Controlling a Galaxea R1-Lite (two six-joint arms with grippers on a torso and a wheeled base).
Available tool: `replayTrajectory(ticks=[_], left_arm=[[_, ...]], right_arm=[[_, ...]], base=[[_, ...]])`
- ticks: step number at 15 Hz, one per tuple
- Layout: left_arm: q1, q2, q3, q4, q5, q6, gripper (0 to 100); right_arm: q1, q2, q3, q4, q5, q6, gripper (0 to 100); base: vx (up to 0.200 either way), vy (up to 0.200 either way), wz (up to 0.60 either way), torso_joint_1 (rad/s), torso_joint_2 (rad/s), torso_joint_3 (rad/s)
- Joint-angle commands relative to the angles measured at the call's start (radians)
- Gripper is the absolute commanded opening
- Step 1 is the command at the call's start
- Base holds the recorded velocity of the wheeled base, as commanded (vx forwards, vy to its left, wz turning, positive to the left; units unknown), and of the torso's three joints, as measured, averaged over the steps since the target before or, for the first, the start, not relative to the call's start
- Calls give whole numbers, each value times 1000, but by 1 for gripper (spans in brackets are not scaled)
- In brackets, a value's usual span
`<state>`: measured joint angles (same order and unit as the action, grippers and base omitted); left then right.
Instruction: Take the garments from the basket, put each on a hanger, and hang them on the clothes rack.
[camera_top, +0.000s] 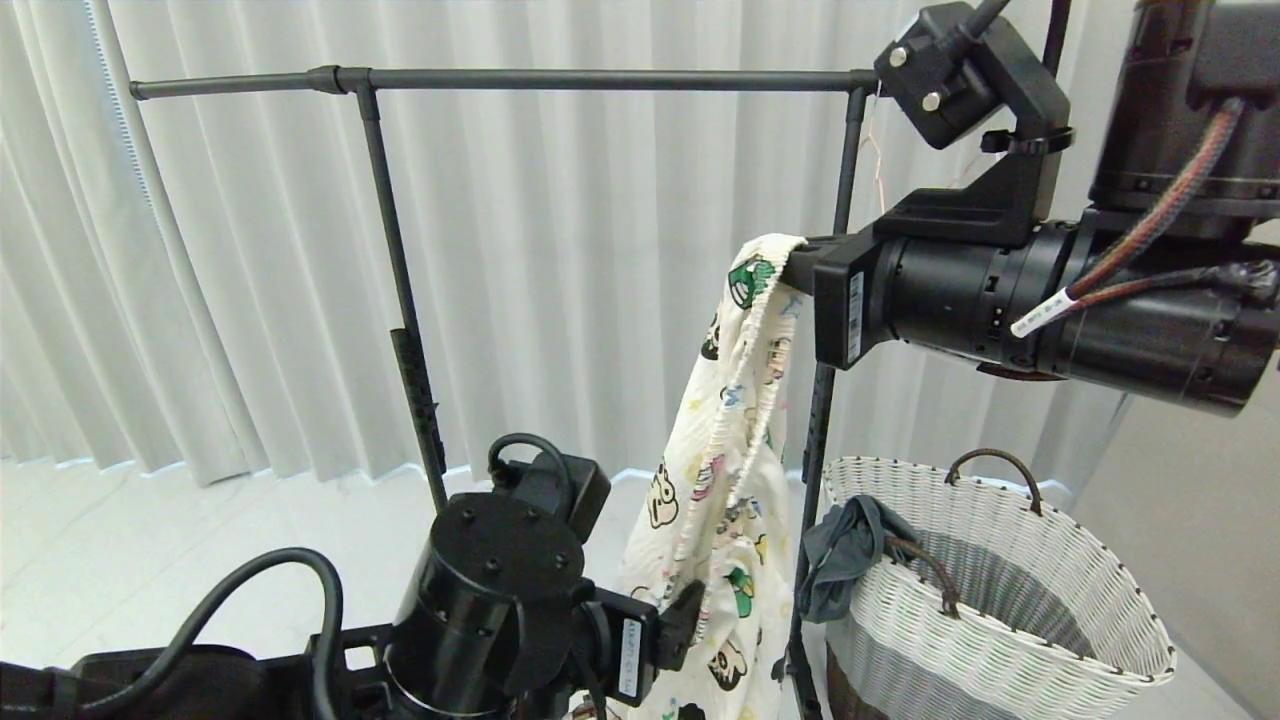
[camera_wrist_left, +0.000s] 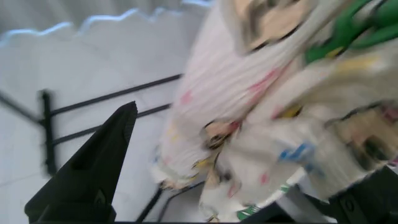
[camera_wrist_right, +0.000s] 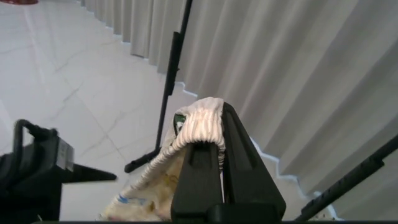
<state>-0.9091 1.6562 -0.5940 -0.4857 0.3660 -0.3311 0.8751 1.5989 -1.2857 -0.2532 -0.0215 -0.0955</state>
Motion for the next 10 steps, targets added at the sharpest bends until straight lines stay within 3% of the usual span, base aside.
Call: replayTrajectory(ticks=[1,4,5,7,8,10], left_arm=[[-13,-36,82,-22,51,0,100],[-19,-104,106,-28,54,1,100],[-19,-119,106,-28,54,4,0],[-22,-133,105,-30,90,32,0],[-19,-138,106,-31,142,69,0],[-13,-153,71,-57,163,109,0]], right_arm=[[-30,-25,17,-1,0,-1,0],[-47,-37,51,0,0,-3,0],[-48,-40,66,0,-3,-3,0],[-71,-62,103,15,-5,-4,0],[-102,-93,123,54,-5,-4,0],[-176,-169,167,155,-2,-4,0]], base=[[0,0,0,0,0,0],[0,0,0,0,0,0],[0,0,0,0,0,0],[0,0,0,0,0,0],[0,0,0,0,0,0],[0,0,0,0,0,0]])
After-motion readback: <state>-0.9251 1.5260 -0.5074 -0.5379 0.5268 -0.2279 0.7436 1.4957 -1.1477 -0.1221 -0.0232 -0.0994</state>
